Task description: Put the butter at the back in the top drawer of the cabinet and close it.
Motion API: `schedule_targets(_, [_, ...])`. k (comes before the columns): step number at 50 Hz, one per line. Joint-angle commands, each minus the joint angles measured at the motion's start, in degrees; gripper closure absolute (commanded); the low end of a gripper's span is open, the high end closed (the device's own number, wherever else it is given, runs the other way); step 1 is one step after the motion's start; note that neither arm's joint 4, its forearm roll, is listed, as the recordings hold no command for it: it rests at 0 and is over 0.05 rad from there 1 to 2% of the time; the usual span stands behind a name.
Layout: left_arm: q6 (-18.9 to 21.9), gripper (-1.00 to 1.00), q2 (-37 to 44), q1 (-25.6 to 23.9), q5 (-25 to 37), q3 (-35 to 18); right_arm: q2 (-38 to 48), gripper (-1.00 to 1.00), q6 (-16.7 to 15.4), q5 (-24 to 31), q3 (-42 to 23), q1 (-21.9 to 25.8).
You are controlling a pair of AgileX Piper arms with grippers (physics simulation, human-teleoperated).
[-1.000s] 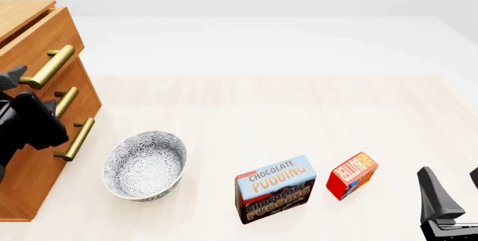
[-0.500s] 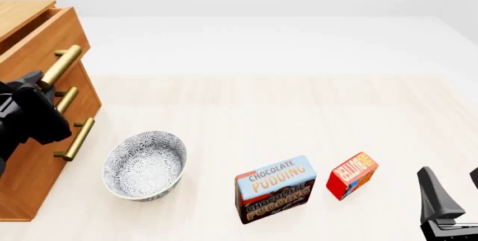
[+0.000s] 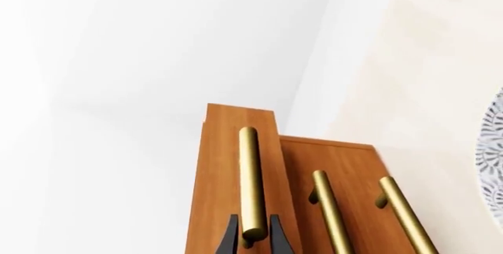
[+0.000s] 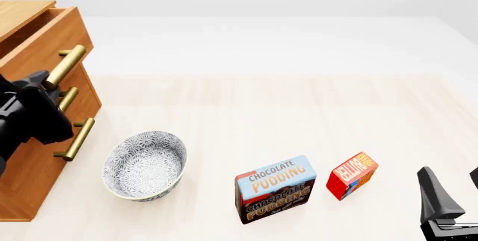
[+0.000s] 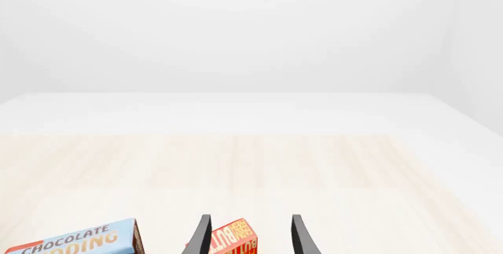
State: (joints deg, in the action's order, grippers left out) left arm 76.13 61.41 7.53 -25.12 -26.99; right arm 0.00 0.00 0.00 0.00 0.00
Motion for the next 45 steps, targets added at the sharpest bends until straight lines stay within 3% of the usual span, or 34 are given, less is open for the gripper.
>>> schedule_targets(1, [0.06,1.00,-0.86,-2.51,-0.06,-0.15,0.00,-1.00,0.00,0.00,0.00,0.00])
schedule_targets(45, [-3.31,1.00,-1.37,-5.18,3.43,-1.68,0.00,-1.00,0.00,0.00,0.00,0.00])
